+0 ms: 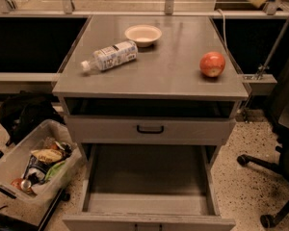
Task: Place redbull can into middle drawer
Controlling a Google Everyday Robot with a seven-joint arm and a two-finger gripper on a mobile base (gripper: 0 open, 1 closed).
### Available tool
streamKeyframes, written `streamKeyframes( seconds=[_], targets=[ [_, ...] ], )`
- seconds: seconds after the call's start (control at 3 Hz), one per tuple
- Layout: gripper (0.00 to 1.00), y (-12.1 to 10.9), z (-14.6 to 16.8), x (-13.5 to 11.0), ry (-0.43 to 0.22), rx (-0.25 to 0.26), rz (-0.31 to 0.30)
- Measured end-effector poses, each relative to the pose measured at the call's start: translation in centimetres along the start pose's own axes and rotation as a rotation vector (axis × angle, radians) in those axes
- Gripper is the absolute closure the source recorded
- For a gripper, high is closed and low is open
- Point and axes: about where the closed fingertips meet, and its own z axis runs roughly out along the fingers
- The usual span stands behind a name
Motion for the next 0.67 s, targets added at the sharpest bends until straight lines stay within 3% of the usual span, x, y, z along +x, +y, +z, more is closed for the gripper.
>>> streamKeyframes(
  seconds=[0.67],
  targets=[
    [1.00, 4.7, 5.0, 4.4, 0.060, -0.113, 0.030]
  ],
)
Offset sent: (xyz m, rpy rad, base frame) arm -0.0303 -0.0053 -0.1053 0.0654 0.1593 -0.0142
